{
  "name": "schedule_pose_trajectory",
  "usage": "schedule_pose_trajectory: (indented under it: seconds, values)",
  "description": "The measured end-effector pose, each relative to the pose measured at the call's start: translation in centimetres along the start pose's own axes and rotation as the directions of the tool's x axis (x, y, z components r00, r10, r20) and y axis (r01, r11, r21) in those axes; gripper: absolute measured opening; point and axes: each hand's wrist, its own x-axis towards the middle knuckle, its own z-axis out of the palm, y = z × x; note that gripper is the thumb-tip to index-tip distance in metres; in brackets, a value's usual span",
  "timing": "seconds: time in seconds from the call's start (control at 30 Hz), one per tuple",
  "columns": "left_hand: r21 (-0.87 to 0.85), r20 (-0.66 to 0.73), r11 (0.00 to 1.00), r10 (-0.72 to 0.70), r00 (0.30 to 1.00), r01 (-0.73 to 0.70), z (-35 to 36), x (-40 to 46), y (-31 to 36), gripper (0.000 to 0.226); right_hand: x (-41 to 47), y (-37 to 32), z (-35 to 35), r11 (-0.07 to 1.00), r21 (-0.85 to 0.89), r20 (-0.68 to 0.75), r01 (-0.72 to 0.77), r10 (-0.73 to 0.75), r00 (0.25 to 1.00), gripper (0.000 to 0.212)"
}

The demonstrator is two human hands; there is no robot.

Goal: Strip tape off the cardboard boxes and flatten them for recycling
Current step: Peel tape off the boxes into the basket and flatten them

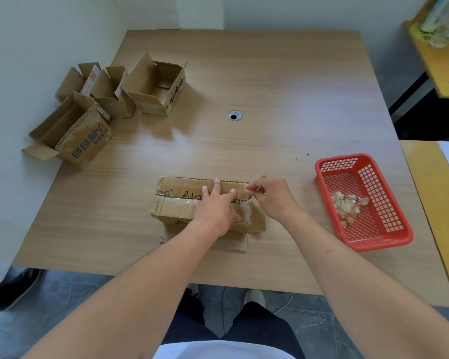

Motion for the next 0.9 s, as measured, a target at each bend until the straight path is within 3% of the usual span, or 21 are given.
schedule_pose_trajectory:
  seconds: [0.1,0.27,0.4,0.6,0.73,0.9]
  values:
    - [0.013,0.010,1.000,-0.012,1.000,0.012,-0.6,0.2,0.7,0.077,-0.2,0.1,-0.8,0.999,0.037,0.037,0.003,-0.004,0.999,0.039]
    - [-0.020,-0.013,1.000,-0.006,1.000,0.006,-1.1,0.8,0.7,0.093,0.5,0.3,-0.4,0.994,0.090,0.029,-0.067,0.065,0.997,0.015]
    - [0.011,-0.002,1.000,0.017,1.000,-0.017,-1.3,0.9,0.3,0.101,1.1,1.0,-0.2,0.942,0.253,-0.061,-0.223,0.245,0.968,0.021]
    - [0.103,0.004,0.994,0.022,1.000,-0.023,-1.8,1.7,0.8,0.103,2.1,1.2,-0.6,0.794,0.508,0.017,-0.334,0.379,0.925,0.014]
    - [0.083,0.017,0.997,-0.008,1.000,0.007,-1.9,1.7,1.4,0.102,2.5,1.7,-0.8,0.827,0.486,0.063,-0.284,0.291,0.955,0.018]
    - [0.037,0.005,0.999,-0.019,1.000,0.019,-2.0,1.6,1.6,0.101,3.3,2.0,-2.0,0.920,0.335,0.253,-0.202,0.119,0.960,0.004]
